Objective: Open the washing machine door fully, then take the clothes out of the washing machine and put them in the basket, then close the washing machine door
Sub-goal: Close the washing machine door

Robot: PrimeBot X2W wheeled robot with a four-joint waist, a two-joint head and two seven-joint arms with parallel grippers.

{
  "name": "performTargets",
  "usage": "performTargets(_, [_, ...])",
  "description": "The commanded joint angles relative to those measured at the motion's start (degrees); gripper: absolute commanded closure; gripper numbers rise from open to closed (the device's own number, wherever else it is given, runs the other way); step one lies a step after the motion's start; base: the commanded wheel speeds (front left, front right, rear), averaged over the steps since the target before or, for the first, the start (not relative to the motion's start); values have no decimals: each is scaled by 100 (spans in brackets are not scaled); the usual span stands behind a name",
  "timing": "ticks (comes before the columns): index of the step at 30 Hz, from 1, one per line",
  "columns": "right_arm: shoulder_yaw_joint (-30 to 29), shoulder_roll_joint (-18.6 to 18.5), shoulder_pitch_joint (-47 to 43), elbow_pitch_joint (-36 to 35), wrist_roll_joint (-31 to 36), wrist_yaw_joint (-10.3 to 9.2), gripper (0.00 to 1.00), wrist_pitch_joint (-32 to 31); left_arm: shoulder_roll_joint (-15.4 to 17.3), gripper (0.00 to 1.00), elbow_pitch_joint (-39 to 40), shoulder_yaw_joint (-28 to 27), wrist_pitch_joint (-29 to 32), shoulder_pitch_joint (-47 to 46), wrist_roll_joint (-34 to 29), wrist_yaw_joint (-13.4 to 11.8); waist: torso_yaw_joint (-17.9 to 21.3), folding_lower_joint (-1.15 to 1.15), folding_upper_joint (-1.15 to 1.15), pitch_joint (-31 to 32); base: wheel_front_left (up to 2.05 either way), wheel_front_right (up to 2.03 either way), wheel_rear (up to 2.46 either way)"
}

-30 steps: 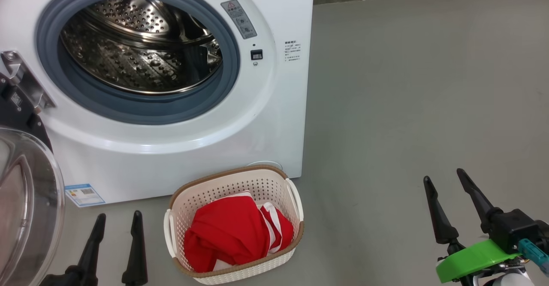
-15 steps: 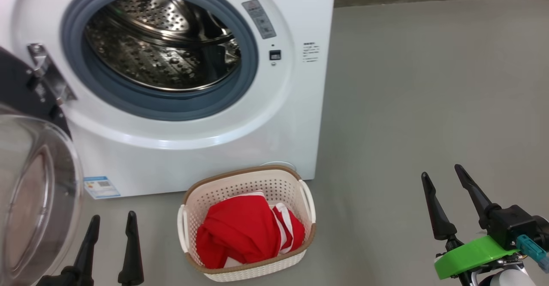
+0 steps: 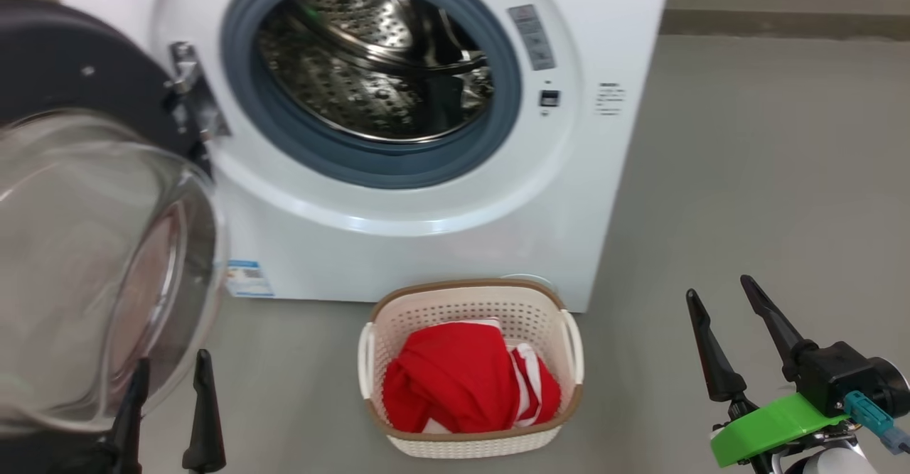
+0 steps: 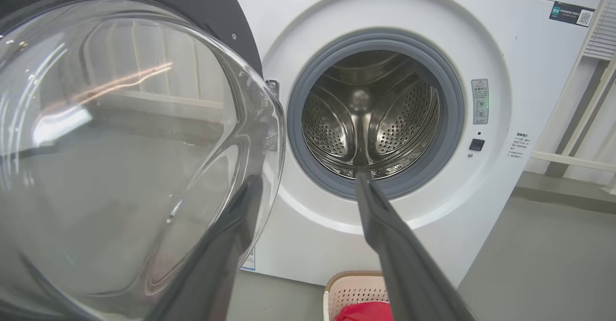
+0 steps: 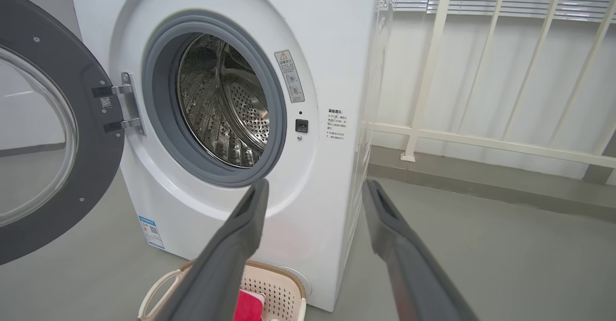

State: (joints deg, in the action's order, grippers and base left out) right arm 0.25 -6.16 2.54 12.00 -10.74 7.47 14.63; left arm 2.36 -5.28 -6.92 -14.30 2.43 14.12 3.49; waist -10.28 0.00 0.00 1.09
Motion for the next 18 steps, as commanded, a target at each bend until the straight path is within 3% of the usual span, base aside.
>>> performTargets(1, [129,-43,171,-144,-39,2,0,37,52,0,166,-213,-70,-96,-56,-18,-347,0,0,48,0,0,0])
performTargets(18, [270,48,146,-191,-51,2,0,37,107,0,194,-229,-70,-27,-171,-97,-1540,0,0,162,0,0,0])
